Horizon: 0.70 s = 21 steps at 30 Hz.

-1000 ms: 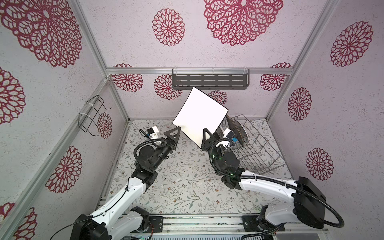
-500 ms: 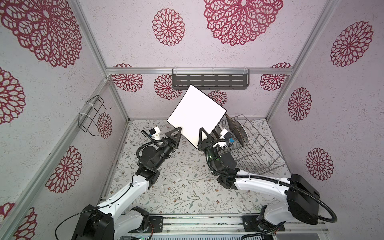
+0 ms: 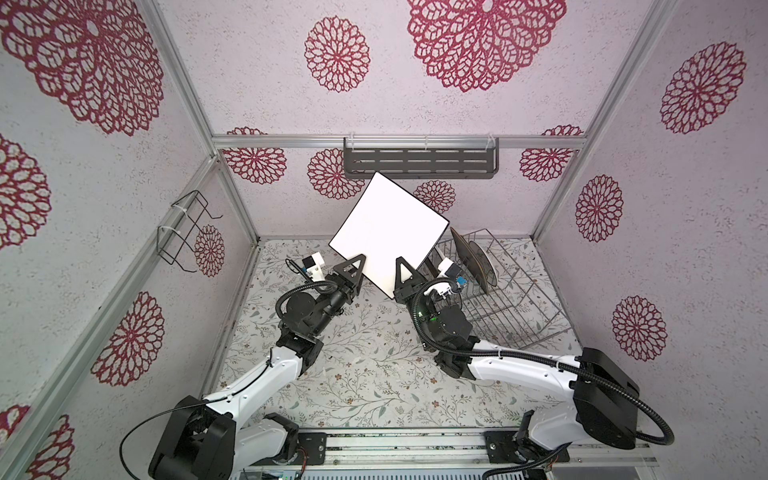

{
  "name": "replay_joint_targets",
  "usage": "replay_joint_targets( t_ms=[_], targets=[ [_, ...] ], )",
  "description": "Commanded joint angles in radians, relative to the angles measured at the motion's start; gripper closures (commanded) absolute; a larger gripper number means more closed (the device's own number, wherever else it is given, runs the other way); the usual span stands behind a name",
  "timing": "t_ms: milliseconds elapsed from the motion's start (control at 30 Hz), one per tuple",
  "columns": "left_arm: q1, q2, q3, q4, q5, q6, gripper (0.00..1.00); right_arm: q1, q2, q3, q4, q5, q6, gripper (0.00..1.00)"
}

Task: Unload the plates from the dish rack
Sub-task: 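Bring the plate toward the left gripper and grasp its edge with the left gripper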

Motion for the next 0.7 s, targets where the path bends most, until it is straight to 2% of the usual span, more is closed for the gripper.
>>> replay_joint_targets(
  t_ms=[0,233,667],
  targets=[
    [0.001,0.021,0.011,0.064,0.019,-0.014,0.47,0.004,-0.067,0.053,0.210,-0.051,0.060,1.00],
    [0.001,0.047,0.013,0.097,0.021,-0.028,0.56,0.004,-0.067,0.036,0.194,-0.049,0.076,1.00],
    [-0.002,0.063,0.010,0.128,0.015,-0.044,0.54,0.009,-0.040,0.013,0.233,-0.053,0.107,1.00]
  ],
)
